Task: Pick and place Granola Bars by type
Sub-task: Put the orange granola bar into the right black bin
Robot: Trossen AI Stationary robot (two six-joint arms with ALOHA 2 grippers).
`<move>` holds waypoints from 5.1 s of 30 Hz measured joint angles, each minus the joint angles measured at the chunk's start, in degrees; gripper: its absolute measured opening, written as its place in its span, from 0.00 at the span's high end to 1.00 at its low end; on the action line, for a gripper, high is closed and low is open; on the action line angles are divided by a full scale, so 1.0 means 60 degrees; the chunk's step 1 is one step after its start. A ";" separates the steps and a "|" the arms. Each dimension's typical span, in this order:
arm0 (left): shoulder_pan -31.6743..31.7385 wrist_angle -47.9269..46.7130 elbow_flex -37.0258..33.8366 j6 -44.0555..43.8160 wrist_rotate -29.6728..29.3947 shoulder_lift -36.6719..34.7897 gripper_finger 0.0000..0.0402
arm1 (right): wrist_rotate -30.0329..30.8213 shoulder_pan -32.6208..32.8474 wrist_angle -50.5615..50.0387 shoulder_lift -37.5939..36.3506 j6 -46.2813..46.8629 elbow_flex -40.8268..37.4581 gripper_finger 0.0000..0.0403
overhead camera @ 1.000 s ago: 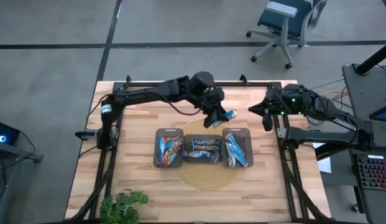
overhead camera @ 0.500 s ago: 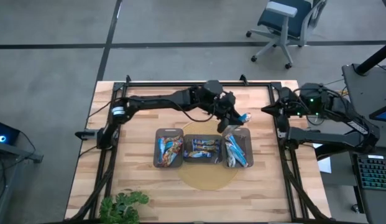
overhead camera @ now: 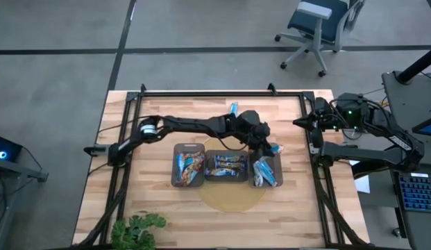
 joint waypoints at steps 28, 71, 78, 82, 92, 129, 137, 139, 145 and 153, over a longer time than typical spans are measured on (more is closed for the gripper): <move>-0.0015 -0.0706 0.0000 -0.0562 0.0619 0.0558 0.78 | -0.0002 0.0002 -0.0011 0.0004 0.0031 -0.0022 0.98; 0.0000 -0.1450 0.0142 -0.0863 0.0834 0.0540 0.50 | -0.0005 -0.0002 -0.0015 0.0007 0.0029 -0.0030 0.98; 0.0000 -0.1462 0.0142 -0.0518 0.0819 0.0536 0.50 | -0.0005 -0.0002 -0.0015 0.0007 0.0029 -0.0030 0.98; 0.0000 -0.1485 0.0142 0.0121 0.0286 0.0536 0.50 | -0.0005 0.0002 -0.0015 0.0007 0.0029 -0.0030 0.98; -0.0007 -0.1511 0.0138 0.1027 -0.1079 0.0536 0.50 | -0.0005 -0.0001 -0.0222 0.0007 0.0042 -0.0030 0.98; -0.0054 -0.1522 -0.0321 0.1689 -0.2106 0.0526 0.50 | 0.0230 0.0000 -0.0208 0.0004 0.0142 -0.0030 0.98; -0.0109 -0.1445 -0.0321 0.1700 -0.2098 0.0526 0.50 | 0.0234 0.0001 -0.0208 0.0004 0.0140 -0.0030 0.98; -0.0134 -0.1442 -0.0321 0.1694 -0.2095 0.0526 0.50 | 0.0235 0.0000 -0.0206 0.0004 0.0138 -0.0030 0.98; -0.0269 -0.1429 -0.0321 0.1795 -0.2235 0.0529 0.50 | 0.0239 0.0000 -0.0204 0.0004 0.0138 -0.0030 0.98; -0.0280 -0.1338 -0.0321 0.1939 -0.3035 0.0546 0.50 | 0.0242 -0.0001 -0.0200 0.0004 0.0139 -0.0030 0.98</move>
